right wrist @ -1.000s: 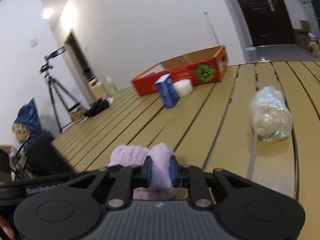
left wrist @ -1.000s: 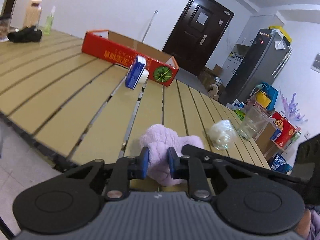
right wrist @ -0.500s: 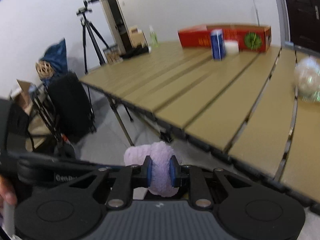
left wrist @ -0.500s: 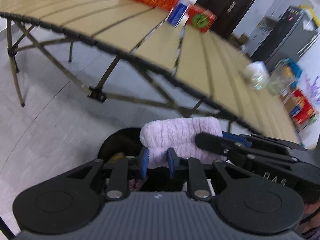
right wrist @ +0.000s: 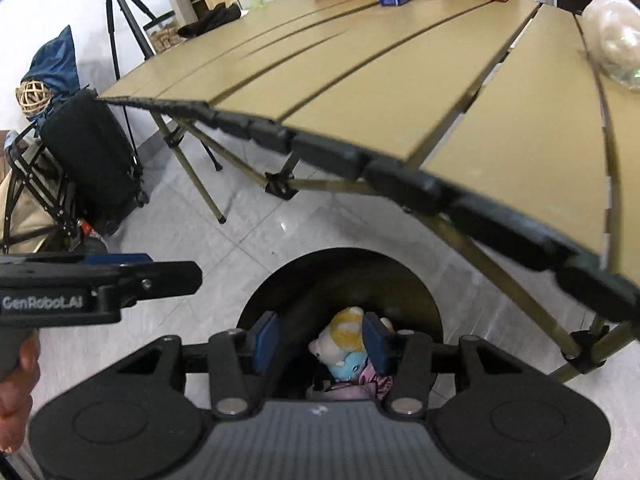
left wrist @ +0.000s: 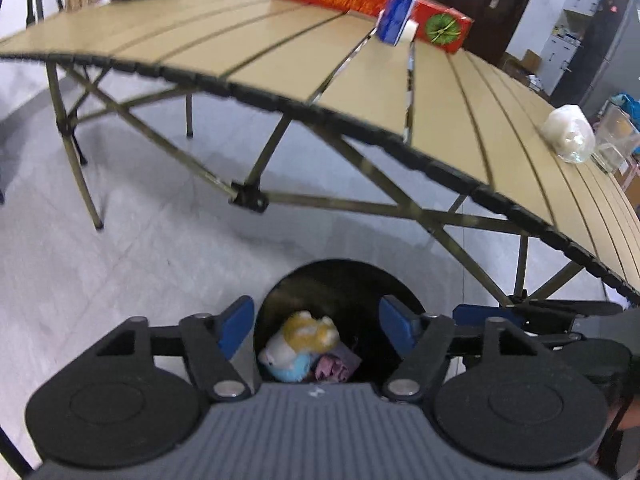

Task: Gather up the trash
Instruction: 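Lower the lavender towel into the black bin and open both grippers, then raise both grippers and close them on the blue milk carton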

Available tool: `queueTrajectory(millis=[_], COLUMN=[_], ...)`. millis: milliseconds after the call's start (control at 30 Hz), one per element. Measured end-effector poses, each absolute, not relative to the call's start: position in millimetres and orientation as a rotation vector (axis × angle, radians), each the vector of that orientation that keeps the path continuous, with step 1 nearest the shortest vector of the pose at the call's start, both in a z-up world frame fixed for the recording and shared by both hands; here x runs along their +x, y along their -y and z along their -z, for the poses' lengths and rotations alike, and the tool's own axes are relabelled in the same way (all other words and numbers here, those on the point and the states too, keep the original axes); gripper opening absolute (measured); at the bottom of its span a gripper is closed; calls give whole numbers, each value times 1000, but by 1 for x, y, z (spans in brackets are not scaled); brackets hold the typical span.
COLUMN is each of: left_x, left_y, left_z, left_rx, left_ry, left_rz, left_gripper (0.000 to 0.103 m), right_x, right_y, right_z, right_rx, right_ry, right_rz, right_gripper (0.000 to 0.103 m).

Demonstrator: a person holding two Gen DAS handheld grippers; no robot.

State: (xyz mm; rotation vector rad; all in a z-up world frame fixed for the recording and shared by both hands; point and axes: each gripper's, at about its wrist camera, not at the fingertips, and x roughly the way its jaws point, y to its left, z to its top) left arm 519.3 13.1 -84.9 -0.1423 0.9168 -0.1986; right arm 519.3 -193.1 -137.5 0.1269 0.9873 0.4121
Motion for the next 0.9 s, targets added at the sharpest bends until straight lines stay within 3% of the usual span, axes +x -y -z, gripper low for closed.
queueTrajectory(millis=[533,800,900], left_x=[525,512,545], left_y=[-15,-13,-4], left_z=[90,30,-6], left_rx=[-148,-181,-187], left_ry=[-933,-667,-581], left_rz=[174,325,341], left_gripper=[75,75,81], right_x=[514,496,499], right_y=[197,221,249], right_z=[114,49,21], right_rx=[98,180,271], right_ry=[-934,-748,-592], right_rz=[-505,-609,-561], right_gripper=[51,51,51])
